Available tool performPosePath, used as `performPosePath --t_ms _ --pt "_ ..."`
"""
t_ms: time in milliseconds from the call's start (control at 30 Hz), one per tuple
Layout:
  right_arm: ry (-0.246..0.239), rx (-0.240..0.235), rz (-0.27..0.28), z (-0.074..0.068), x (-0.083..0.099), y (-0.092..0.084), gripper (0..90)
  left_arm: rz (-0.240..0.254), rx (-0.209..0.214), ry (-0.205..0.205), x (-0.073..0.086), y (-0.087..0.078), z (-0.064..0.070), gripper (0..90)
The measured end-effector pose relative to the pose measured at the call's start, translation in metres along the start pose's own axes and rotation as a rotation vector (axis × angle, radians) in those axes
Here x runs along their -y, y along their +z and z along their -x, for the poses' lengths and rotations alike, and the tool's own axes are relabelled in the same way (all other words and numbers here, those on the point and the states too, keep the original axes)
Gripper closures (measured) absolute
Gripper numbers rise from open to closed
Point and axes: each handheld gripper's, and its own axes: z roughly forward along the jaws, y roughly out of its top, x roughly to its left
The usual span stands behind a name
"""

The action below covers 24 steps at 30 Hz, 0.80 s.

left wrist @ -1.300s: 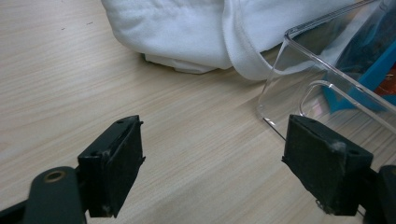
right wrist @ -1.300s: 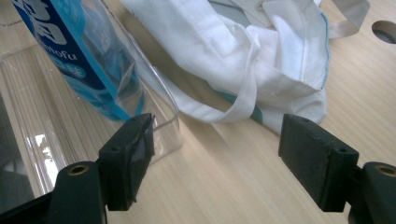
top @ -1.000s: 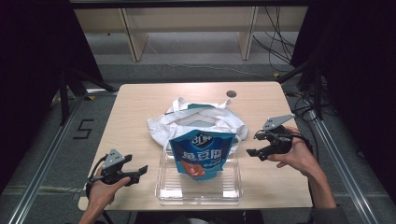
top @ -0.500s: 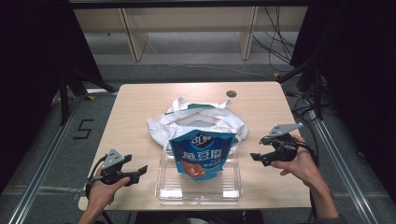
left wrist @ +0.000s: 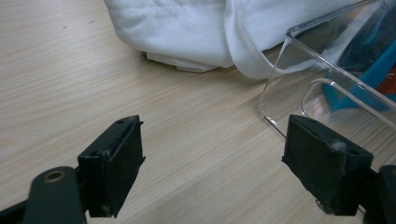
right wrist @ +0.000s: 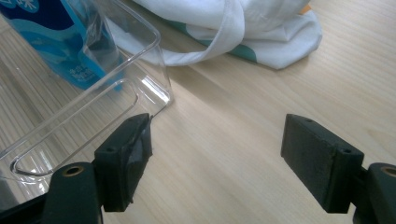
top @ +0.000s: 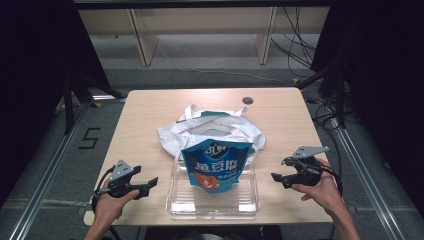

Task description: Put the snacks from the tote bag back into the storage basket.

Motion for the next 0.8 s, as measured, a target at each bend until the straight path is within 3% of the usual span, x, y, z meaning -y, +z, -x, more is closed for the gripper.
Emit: performPosePath --t_ms 133,167,200,333,400,467,600,733,767,800 --pt "0.005 0.032 -0.008 -0.005 0.011 -0.001 26.1 -0.007 -0.003 0.003 0.0 0.0 0.0 19.2" --pt "-0.015 0.041 -0.002 -0.005 0.015 0.0 25.8 -0.006 -0.003 0.001 0.0 0.0 0.0 19.2" --pt "0.007 0.038 -0.012 -0.008 0.018 0.0 25.8 -0.006 0.0 0.002 0.0 0.0 0.0 19.2" --pt "0.01 0.06 -0.001 -0.011 0.032 0.001 25.8 -0.005 -0.003 0.001 0.0 0.0 0.0 19.2" --pt "0.046 0.065 -0.013 -0.017 0.038 -0.001 25.7 -0.008 -0.006 0.004 0.0 0.0 -0.001 19.2" --pt "0.019 0.085 -0.008 -0.019 0.046 -0.001 25.4 -0.005 -0.002 0.002 0.001 0.0 -0.001 19.2" --pt "0.048 0.085 -0.009 -0.022 0.055 -0.004 23.5 -0.005 -0.002 0.002 0.001 0.0 0.0 19.2" --pt "0.041 0.099 0.008 -0.021 0.061 -0.007 21.2 -0.006 -0.002 0.003 0.001 0.001 0.0 19.2" --pt "0.105 0.093 -0.014 -0.026 0.064 -0.01 20.9 -0.007 -0.006 0.003 0.001 0.0 0.0 19.2" --pt "0.061 0.094 0.01 -0.022 0.066 -0.008 20.7 -0.007 -0.006 0.003 0.001 0.0 0.0 19.2"
